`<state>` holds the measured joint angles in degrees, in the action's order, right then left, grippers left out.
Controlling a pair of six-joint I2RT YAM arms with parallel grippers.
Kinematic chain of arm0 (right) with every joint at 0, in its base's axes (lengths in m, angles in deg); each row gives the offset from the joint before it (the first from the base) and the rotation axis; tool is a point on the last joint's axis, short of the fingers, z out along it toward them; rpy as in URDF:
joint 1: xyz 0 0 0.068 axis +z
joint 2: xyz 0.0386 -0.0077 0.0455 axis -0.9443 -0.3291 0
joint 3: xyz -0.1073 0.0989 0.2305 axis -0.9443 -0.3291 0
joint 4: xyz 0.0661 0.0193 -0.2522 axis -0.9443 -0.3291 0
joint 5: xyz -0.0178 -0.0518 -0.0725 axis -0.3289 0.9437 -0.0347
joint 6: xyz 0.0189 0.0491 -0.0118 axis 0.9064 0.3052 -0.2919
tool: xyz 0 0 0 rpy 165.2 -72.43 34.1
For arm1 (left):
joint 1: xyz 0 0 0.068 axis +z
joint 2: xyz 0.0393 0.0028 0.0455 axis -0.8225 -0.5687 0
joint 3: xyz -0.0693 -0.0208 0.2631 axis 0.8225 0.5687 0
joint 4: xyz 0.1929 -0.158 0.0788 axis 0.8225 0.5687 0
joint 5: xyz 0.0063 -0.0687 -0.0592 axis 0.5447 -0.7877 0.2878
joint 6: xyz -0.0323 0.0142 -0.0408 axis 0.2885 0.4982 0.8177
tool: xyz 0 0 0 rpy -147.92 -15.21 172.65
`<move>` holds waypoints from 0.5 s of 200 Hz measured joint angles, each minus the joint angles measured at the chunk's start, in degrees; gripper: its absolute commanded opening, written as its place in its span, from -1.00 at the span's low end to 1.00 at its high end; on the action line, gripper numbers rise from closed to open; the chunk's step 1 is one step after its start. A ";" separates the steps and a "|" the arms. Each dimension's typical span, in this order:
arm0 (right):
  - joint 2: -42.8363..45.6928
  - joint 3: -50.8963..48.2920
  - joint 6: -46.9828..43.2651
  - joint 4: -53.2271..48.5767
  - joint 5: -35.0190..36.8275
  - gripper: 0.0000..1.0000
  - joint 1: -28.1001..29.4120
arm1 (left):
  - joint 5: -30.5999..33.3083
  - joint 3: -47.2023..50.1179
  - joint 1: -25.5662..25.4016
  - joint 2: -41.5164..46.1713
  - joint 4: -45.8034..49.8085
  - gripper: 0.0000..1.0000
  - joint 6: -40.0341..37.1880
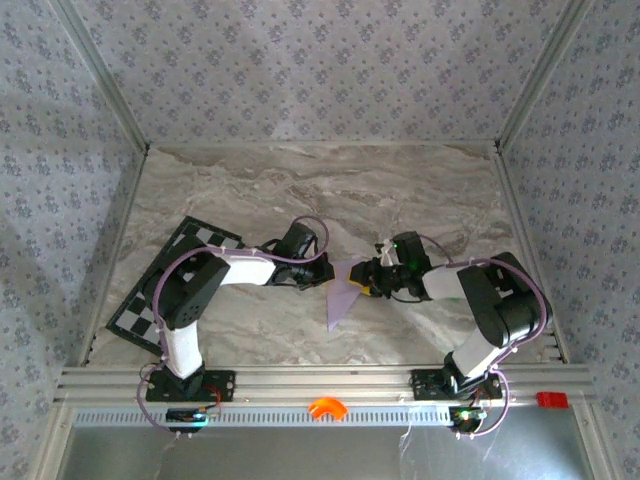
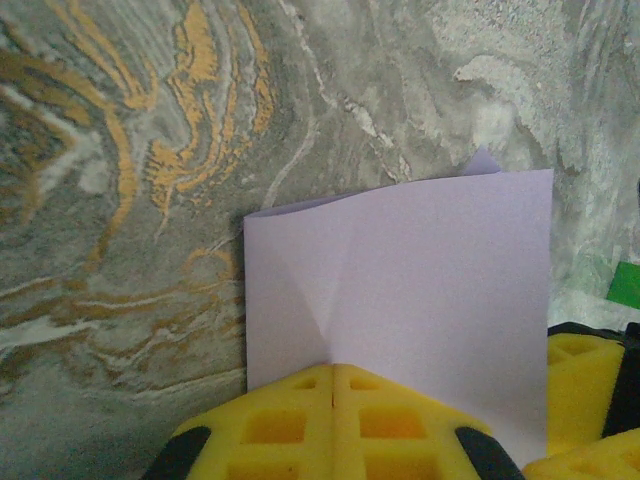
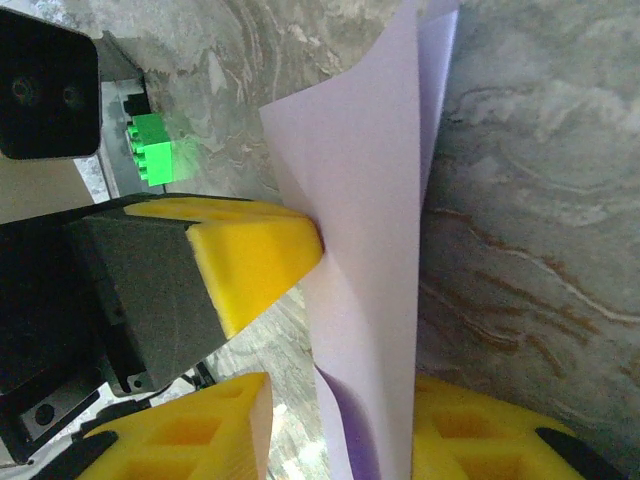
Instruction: Fold a paper plane with a square sheet of paper (pick it up from the middle)
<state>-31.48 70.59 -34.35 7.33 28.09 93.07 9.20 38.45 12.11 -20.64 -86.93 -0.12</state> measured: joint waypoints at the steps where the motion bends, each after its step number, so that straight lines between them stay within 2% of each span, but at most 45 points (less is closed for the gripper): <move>1: -0.02 0.02 -0.02 0.00 0.00 -0.37 0.00 | 0.00 0.00 0.00 0.00 0.00 -0.96 0.00; 100: -2.03 2.71 -5.62 -4.52 -1.68 -0.60 -2.19 | -0.44 0.00 -0.02 0.00 0.11 -0.96 -0.15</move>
<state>-33.51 73.30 -39.97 2.81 26.41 90.88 8.76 38.45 12.09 -20.64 -86.82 -0.28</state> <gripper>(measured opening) 0.206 0.053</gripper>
